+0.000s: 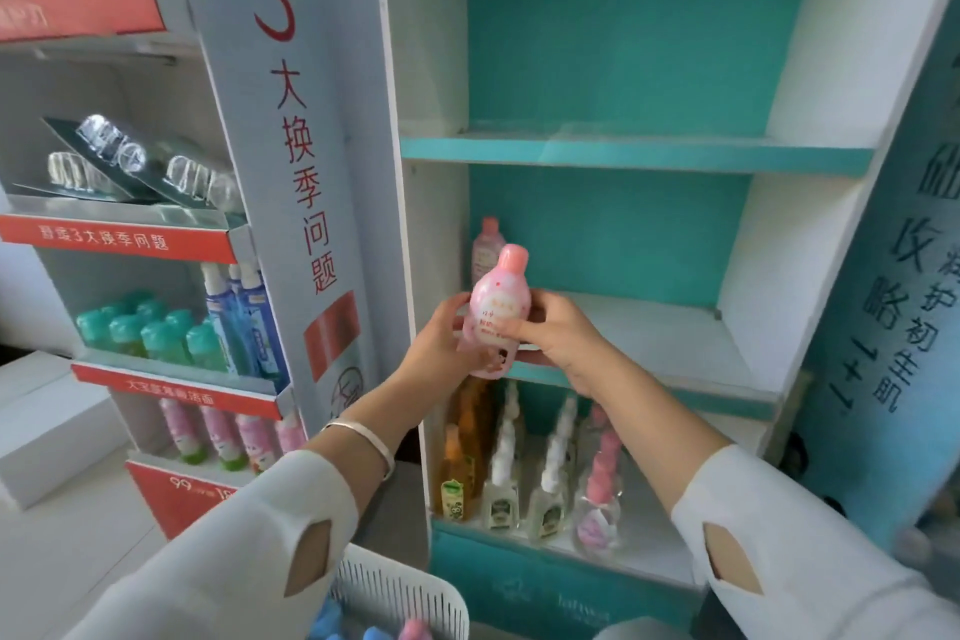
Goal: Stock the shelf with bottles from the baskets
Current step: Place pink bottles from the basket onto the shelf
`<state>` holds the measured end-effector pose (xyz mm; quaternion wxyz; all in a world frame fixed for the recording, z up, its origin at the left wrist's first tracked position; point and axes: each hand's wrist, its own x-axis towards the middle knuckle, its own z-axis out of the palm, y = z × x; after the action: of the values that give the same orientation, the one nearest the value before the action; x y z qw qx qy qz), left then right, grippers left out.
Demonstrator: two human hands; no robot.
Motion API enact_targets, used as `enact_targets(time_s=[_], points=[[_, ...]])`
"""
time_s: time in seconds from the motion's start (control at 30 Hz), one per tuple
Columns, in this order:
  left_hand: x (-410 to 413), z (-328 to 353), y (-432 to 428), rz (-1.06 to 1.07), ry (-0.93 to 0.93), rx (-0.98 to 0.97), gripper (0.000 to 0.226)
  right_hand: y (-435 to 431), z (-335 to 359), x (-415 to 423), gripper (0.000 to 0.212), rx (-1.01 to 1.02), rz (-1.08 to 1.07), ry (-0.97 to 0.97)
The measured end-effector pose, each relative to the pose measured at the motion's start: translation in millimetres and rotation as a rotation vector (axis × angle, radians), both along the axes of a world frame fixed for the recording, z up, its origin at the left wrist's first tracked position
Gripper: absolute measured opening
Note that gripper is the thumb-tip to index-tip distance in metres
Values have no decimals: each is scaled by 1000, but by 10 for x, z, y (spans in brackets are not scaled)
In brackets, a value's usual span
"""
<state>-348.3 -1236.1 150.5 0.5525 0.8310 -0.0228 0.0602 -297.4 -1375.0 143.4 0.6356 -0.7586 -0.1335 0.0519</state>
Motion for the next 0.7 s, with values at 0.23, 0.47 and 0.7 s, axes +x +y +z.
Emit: enact_targets(time_s=[0.23,0.47,0.7], points=[[654,20,57,122,-55,240,57,40,-9,923,44,-152,-265,-93],[1074,-244,217,166,-65,384,39,481,-173,1662,49,-412,-213,-118],[1140,-428,343,192,-46,423,36,623,-300,1769,58,-377,-183,-112]])
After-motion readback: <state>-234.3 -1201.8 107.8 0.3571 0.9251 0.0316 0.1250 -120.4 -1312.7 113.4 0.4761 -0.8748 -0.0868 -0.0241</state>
